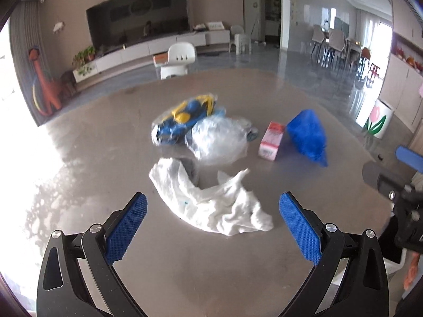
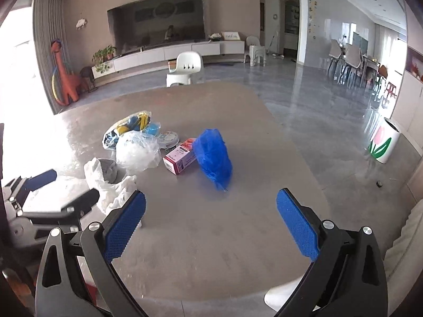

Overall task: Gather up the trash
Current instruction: 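Grasp the white tissue with the left tool while the right tool grasps the blue mesh bag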

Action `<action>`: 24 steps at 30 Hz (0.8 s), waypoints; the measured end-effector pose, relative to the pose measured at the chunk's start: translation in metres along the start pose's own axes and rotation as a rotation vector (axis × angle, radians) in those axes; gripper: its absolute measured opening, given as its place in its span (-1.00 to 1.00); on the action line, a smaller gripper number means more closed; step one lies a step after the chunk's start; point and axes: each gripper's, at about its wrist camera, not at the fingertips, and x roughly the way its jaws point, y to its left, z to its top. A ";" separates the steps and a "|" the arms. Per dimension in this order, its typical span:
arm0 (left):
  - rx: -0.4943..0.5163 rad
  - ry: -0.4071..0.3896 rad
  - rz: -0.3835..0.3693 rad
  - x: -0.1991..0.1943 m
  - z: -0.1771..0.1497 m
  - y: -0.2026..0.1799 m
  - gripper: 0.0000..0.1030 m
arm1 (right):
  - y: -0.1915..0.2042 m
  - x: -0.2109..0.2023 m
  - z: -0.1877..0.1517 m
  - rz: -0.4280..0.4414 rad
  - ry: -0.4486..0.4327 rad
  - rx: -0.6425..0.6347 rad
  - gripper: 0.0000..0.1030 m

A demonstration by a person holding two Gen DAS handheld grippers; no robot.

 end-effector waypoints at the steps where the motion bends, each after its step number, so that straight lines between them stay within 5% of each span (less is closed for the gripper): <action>1: -0.007 0.018 -0.001 0.009 -0.002 0.001 0.91 | 0.002 0.007 0.001 0.006 0.006 -0.003 0.91; 15: -0.056 0.181 -0.052 0.080 -0.015 0.009 0.91 | -0.008 0.105 0.012 -0.015 0.094 0.013 0.85; 18: -0.039 0.175 -0.052 0.081 -0.015 0.006 0.91 | -0.015 0.111 0.011 -0.021 0.122 0.017 -0.03; 19: -0.037 0.173 -0.054 0.081 -0.015 0.006 0.89 | -0.020 0.115 0.009 0.010 0.147 0.047 -0.68; 21: -0.021 0.157 -0.077 0.077 -0.016 0.004 0.67 | -0.028 0.118 0.005 0.081 0.171 0.096 -0.78; 24: 0.017 0.142 -0.141 0.068 -0.011 -0.010 -0.37 | -0.033 0.107 0.003 0.097 0.157 0.105 -0.81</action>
